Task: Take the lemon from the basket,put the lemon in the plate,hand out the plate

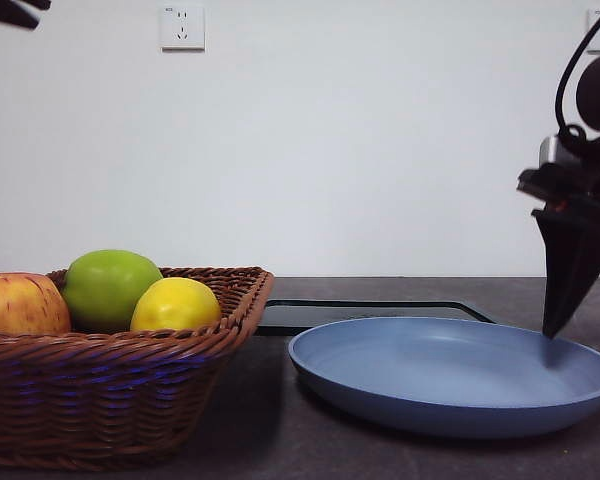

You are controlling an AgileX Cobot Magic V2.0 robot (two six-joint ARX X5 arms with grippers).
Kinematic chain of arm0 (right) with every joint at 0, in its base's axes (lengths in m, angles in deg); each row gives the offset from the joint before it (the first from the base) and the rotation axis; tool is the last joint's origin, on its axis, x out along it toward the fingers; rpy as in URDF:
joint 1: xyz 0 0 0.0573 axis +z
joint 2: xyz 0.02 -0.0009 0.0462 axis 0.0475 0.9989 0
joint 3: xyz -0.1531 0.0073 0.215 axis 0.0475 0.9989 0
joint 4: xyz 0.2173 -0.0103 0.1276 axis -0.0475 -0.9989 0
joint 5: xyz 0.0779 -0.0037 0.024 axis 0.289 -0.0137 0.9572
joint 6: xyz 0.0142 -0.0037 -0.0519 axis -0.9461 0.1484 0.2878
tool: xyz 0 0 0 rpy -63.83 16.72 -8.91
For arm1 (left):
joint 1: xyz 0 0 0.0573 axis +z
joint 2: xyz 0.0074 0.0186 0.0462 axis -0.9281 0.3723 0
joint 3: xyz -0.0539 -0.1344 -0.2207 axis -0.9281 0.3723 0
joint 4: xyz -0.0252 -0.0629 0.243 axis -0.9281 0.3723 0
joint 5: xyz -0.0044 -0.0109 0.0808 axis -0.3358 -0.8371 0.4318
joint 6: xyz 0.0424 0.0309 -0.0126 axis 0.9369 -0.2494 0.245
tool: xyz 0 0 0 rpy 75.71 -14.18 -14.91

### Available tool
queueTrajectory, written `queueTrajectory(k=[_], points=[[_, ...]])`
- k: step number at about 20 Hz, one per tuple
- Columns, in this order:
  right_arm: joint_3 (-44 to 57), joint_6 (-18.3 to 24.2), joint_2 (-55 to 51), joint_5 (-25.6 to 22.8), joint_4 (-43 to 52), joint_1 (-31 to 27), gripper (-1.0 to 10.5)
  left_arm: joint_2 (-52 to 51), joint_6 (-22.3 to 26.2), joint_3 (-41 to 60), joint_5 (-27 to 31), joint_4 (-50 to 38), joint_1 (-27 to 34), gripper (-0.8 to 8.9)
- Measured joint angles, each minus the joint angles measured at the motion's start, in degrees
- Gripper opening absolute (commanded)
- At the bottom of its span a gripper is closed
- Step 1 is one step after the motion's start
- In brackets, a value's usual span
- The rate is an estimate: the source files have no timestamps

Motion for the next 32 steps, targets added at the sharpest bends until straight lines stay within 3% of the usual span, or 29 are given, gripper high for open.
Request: queueTrajectory(k=[4,10,18,25,32], points=[[0.0,0.0,1.4,2.1,1.0,0.0,2.0,0.0,0.0,0.0,1.6,0.5,0.0,3.13],[0.0,-0.9,2.2,2.9,2.5,0.1,0.0,0.0,0.0,0.0,1.8,0.5,0.0,3.13],[0.0,-1.8,0.7,2.9,1.0,-0.3,0.0,0.0,0.0,0.0,2.5,0.6,0.0,3.13],[0.0,-2.4,-14.0,2.8,-3.6,-2.1,0.0,1.3,-1.5,0.0,2.9,2.6,-4.1,3.68],[-1.1,-3.0,-23.2,2.6,-9.8,-3.8,0.0,10.9,-2.3,-5.9,17.2,8.6,-15.8,3.67]])
